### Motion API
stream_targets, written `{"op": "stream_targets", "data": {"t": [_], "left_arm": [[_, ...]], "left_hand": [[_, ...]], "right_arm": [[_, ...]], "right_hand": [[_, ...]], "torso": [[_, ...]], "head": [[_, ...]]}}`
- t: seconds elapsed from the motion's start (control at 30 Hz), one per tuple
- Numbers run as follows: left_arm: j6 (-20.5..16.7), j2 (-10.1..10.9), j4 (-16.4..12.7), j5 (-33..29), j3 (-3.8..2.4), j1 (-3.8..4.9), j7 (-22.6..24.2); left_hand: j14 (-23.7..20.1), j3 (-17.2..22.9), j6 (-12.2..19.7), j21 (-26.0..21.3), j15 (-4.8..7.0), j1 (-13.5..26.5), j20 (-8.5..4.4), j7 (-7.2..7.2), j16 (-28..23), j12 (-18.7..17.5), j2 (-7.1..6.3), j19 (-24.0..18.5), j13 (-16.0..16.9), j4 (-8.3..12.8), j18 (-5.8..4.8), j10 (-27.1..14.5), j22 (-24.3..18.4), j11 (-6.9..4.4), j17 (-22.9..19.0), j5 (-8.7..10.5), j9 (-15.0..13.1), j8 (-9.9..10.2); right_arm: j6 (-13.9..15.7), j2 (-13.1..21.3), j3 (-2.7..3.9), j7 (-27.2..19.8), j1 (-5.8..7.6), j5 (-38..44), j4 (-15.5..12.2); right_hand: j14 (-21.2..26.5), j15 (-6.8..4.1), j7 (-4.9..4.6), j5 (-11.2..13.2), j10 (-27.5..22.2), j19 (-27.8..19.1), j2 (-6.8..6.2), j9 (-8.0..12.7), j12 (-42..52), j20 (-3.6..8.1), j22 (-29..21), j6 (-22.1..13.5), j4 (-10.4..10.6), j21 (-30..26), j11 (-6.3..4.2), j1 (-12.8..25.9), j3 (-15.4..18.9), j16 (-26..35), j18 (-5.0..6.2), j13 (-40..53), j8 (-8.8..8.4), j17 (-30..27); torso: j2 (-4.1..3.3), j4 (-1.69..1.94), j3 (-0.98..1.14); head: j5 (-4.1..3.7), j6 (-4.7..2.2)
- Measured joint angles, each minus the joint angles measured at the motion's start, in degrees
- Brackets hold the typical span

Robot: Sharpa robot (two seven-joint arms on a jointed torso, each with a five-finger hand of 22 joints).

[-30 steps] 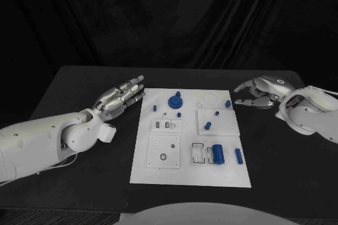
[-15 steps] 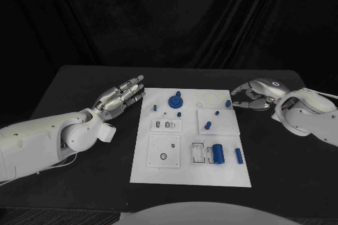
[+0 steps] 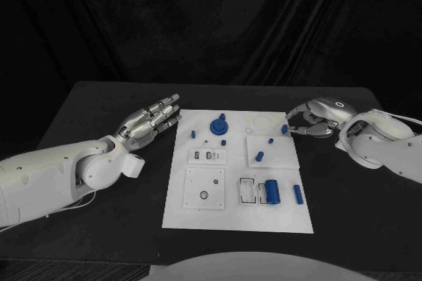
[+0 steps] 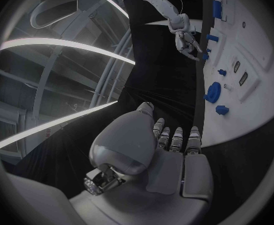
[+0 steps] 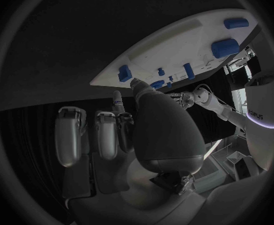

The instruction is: Assemble the parts on the task board

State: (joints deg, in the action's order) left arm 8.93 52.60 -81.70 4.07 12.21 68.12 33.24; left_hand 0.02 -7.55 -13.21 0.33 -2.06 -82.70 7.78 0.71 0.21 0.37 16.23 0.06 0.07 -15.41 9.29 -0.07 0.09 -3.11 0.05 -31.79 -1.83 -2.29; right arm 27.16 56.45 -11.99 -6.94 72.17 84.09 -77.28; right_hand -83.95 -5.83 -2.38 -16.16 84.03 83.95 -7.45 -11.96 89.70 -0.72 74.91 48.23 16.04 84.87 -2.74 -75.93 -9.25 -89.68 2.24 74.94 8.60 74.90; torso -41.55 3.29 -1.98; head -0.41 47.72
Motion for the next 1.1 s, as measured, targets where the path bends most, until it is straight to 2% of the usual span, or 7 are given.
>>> {"op": "stream_targets", "data": {"t": [0.2, 0.37, 0.77, 0.9, 1.1], "left_arm": [[0.13, -0.06, 0.02, 0.00, 0.00, -0.01, -0.03], [0.21, -0.06, 0.04, 0.00, 0.00, -0.02, -0.07], [0.37, -0.08, 0.15, 0.00, 0.00, -0.04, -0.16], [0.42, -0.08, 0.17, 0.00, 0.00, -0.05, -0.20], [0.51, -0.07, 0.17, 0.00, 0.00, -0.05, -0.25]], "left_hand": [[0.00, 0.00, 0.00, 0.00, 0.00, 0.00, 0.00, 0.00, 0.00, 0.00, 0.00, 0.00, -0.02, 0.00, 0.00, 0.00, 0.00, 0.00, 0.00, 0.00, 0.00, 0.00], [0.00, 0.00, 0.00, 0.00, 0.00, 0.00, 0.00, 0.00, 0.00, 0.00, 0.00, 0.00, -0.02, 0.00, 0.00, 0.00, 0.00, 0.00, 0.01, 0.00, 0.01, 0.01], [0.00, 0.16, 0.00, 0.00, 0.00, 0.00, 0.00, 0.00, 0.00, 0.00, 0.00, 0.00, -0.01, -0.16, 0.00, 0.00, 0.01, 0.00, 0.02, 0.00, 0.01, 0.01], [0.00, 0.16, 0.00, 0.00, 0.00, 0.00, 0.00, 0.00, 0.00, 0.00, 0.00, 0.00, -0.01, -0.16, 0.00, 0.00, 0.01, 0.00, 0.03, 0.00, 0.02, 0.01], [0.00, 0.16, 0.00, 0.00, 0.00, 0.00, 0.00, 0.00, 0.00, 0.00, 0.00, 0.00, 0.00, -0.16, 0.00, 0.00, 0.01, -0.01, 0.04, 0.00, 0.02, 0.01]], "right_arm": [[-0.49, -0.56, 0.00, 0.10, -0.20, 0.01, 0.38], [-0.87, -0.77, 0.00, 0.20, -0.52, 0.01, 0.65], [-1.65, -1.47, 0.00, 0.69, -0.94, 0.02, 1.29], [-1.78, -1.73, 0.00, 0.83, -1.05, 0.02, 1.54], [-1.86, -2.03, 0.00, 0.93, -1.16, 0.02, 1.78]], "right_hand": [[-0.17, 0.21, -0.49, 0.16, 0.00, 0.00, 0.00, -0.41, 0.00, 0.00, 0.03, 0.49, 0.00, -0.21, 0.40, -0.47, 0.00, 0.00, 0.00, -0.01, 0.28, 0.00], [0.01, 0.42, -0.49, 2.90, -0.05, 0.00, 0.00, -0.90, 0.00, -0.42, 0.03, 0.49, 0.24, -0.55, 0.76, -0.47, 0.24, 0.00, 0.00, -0.01, 0.28, 0.00], [-0.19, 0.62, -0.79, 3.12, -0.05, 0.00, 0.11, -1.56, 0.00, -0.42, 0.02, 0.79, 0.24, -1.01, 0.76, -1.17, 0.24, 0.00, 0.01, -0.02, 0.78, 0.00], [0.02, 0.83, -1.00, 2.25, -0.05, 0.12, 0.46, -1.92, 0.00, -0.54, 0.02, 1.00, 0.07, -1.01, 0.76, -1.51, 0.08, 0.00, 0.01, -0.02, 0.78, 0.00], [0.02, 0.83, -1.00, 2.16, -0.05, 0.20, 0.46, -2.03, 0.00, -0.62, 0.02, 1.00, -0.08, -1.08, 0.76, -1.51, -0.08, 0.00, 0.01, -0.02, 0.78, 0.00]], "torso": [[0.00, 0.00, -0.02], [-0.01, -0.01, -0.03], [-0.03, -0.02, -0.01], [-0.02, -0.04, -0.01], [0.00, -0.06, -0.01]], "head": [[0.06, 0.05], [0.15, 0.13], [0.11, 0.24], [0.15, 0.31], [0.23, 0.43]]}}
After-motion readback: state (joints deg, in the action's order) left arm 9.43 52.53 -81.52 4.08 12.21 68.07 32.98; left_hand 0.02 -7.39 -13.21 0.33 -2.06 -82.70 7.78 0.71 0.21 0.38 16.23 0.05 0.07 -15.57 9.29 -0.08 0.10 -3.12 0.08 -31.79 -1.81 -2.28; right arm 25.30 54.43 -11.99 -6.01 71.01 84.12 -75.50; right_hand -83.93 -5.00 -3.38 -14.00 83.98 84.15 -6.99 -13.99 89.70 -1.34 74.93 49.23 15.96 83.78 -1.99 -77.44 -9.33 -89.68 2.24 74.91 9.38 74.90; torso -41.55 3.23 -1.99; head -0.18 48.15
